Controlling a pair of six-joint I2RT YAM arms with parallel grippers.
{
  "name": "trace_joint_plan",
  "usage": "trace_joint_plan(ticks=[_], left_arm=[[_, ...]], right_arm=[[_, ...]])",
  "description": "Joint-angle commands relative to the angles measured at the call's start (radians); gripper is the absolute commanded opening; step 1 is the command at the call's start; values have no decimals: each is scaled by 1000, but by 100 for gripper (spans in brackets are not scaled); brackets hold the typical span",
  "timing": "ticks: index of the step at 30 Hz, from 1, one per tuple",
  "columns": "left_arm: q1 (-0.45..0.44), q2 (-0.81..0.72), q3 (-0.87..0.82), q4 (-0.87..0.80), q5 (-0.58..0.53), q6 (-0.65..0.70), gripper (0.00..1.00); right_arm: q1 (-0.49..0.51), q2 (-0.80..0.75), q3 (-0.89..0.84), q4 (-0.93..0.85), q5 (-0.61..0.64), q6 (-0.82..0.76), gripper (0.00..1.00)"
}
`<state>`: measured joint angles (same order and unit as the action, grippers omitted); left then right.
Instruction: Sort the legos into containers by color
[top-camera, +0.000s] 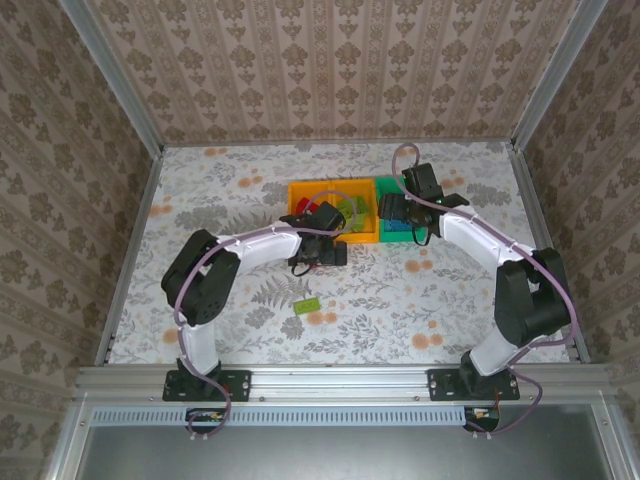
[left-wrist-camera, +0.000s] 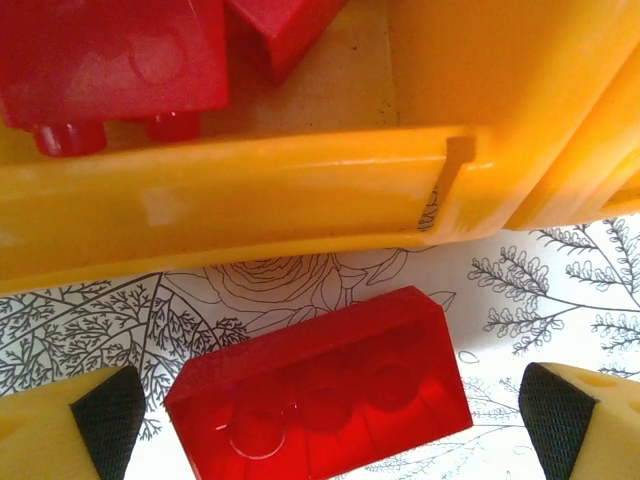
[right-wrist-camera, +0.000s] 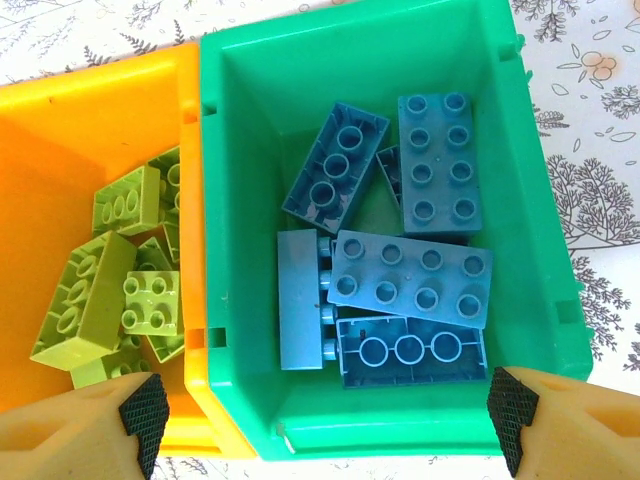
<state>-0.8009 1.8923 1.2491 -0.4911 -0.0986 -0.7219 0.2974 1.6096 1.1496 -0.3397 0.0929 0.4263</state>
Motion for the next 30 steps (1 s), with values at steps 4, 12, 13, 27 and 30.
trace_joint_plan(ticks=[4,12,13,27,30], left_arm=[[-4,27,32,-36,-17,-22,100],[-11,33,37,-38,-39,5,99],[-12,35,38,-38,-41,7,99],[-70,42,48,-22,-47,130,97],[-81,33,49,-32,-52,147,97]], right_arm=[[3,-67,-42,35,19,0,88],[-1,-80,-64,31,40,-3,89],[-2,-80,-65,28,43,-3,89],[-12,-99,-86,22,63,0,90],[-18,-106,-95,22,70,-2,91]])
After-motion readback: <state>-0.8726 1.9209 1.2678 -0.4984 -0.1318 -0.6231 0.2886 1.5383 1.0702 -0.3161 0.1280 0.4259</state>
